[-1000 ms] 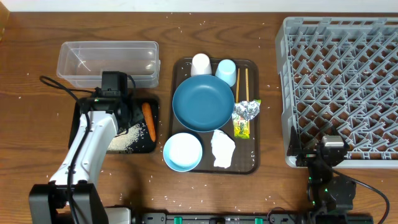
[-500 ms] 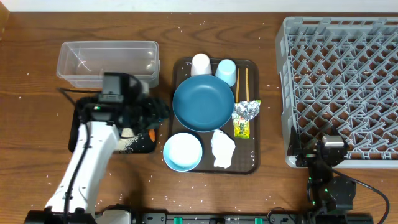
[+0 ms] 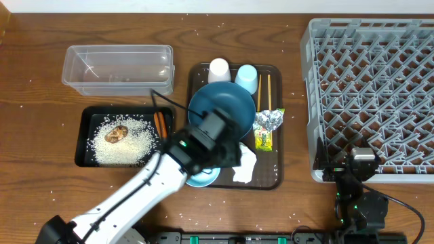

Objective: Sort waste into correct bins and load items into the dishwasher rack
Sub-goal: 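Reach the left gripper to the white tissue and grasp it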

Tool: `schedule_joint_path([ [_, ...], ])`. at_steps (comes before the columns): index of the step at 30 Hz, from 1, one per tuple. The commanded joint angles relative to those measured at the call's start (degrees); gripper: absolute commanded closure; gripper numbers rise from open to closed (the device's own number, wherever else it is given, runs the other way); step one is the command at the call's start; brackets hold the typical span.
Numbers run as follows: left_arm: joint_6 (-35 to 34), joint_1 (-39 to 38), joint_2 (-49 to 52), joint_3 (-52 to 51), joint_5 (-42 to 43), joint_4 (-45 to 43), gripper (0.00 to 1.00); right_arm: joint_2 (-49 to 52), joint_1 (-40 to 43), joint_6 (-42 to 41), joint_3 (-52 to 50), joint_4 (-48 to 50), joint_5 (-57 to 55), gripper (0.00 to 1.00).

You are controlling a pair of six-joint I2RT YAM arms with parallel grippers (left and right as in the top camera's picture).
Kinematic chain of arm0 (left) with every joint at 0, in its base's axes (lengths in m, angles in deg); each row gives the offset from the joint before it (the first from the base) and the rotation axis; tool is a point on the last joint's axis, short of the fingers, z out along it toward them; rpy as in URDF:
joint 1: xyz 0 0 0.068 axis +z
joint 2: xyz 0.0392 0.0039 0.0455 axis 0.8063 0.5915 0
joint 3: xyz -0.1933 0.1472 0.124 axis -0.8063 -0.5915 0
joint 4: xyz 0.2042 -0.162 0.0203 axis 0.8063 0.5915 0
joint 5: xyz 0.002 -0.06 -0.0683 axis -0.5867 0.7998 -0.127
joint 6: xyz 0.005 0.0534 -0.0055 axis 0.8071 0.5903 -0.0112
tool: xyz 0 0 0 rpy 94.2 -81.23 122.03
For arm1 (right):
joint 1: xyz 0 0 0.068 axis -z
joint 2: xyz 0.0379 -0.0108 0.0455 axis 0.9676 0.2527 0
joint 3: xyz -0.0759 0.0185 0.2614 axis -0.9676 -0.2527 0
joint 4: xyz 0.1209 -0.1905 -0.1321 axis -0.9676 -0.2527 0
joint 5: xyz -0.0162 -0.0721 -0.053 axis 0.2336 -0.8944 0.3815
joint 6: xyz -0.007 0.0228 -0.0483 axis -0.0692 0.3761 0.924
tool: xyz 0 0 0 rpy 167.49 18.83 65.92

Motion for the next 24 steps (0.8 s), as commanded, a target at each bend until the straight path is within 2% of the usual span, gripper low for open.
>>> schedule_joint_path([
  [1, -7.0, -3.6, 1.0, 1.0, -10.4, -2.0, 0.38, -0.3, -0.3, 0.5, -0.1, -0.2, -0.1, 0.01],
  [6, -17.7, -4.3, 4.8, 1.0, -10.4, -3.7, 0.38, -0.3, -0.3, 0.5, -0.1, -0.2, -0.1, 0.01],
  [9, -18.3, -5.2, 8.0, 1.0, -7.7, -5.8, 0.38, -0.3, -0.3, 0.5, -0.1, -0.2, -0.1, 0.01],
  [24, -22.5, -8.8, 20.7, 1.0, -7.9, -10.6, 0.38, -0.3, -0.3, 0.5, -0.1, -0.2, -0.1, 0.01],
])
